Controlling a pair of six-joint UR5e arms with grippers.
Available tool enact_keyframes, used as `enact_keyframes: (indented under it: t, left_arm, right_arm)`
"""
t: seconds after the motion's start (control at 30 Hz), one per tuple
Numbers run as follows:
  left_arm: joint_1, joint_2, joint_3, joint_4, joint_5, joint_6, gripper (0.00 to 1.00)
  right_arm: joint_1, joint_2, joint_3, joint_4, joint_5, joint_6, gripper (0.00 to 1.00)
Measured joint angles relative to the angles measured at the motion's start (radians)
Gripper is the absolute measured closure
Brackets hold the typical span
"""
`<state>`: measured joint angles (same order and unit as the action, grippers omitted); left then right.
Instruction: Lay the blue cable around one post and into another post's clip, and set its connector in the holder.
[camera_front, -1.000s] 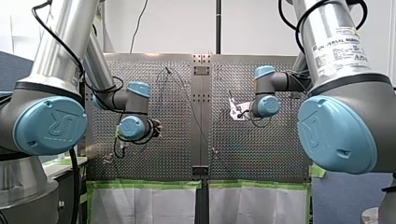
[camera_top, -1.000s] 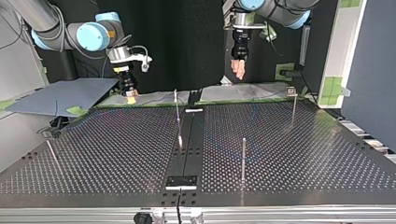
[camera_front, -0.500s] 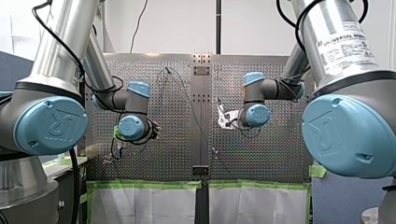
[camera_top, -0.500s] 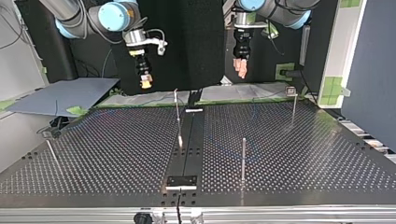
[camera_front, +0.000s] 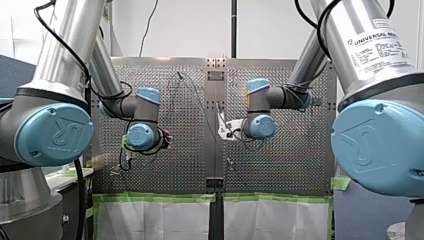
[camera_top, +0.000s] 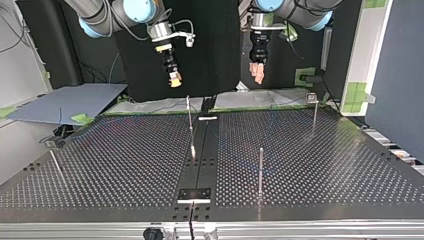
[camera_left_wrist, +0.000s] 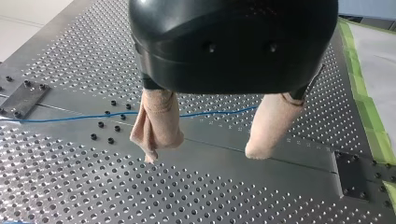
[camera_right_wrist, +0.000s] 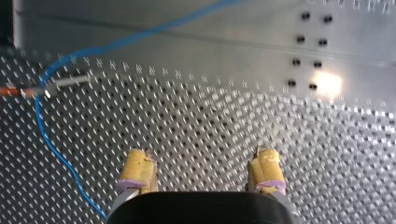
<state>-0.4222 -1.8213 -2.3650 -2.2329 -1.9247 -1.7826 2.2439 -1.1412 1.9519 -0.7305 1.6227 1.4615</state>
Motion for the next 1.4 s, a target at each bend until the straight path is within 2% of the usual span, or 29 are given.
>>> enact_keyframes:
  t: [0.07,0.13,0.23,0.43,0.67,1.07,1.4]
  left_arm:
    - [0.000,0.000,0.000,0.000,-0.001,0.000,0.00]
    - [0.000,0.000,0.000,-0.001,-0.002,0.001,0.00]
    - [0.000,0.000,0.000,-0.001,-0.002,0.002,0.00]
    - [0.001,0.000,0.000,0.000,0.000,0.002,0.00]
    - [0.001,0.000,0.000,0.001,0.000,0.000,0.00]
    - [-0.012,-0.001,-0.010,0.020,0.000,0.005,0.00]
    - [-0.014,-0.001,-0.093,0.105,-0.002,-0.030,0.00]
  right_arm:
    - [0.013,0.016,0.000,-0.001,0.001,0.000,0.02]
    - [0.016,0.035,0.000,0.000,0.005,0.001,0.02]
    - [0.009,0.057,0.001,-0.001,0.013,0.003,0.02]
    - [-0.010,0.072,0.003,-0.014,0.018,0.007,0.02]
    - [-0.012,0.076,0.003,-0.035,0.003,0.003,0.02]
    - [0.020,0.092,0.005,-0.046,-0.002,-0.014,0.02]
    - [0.041,0.097,0.015,-0.080,0.007,-0.014,0.02]
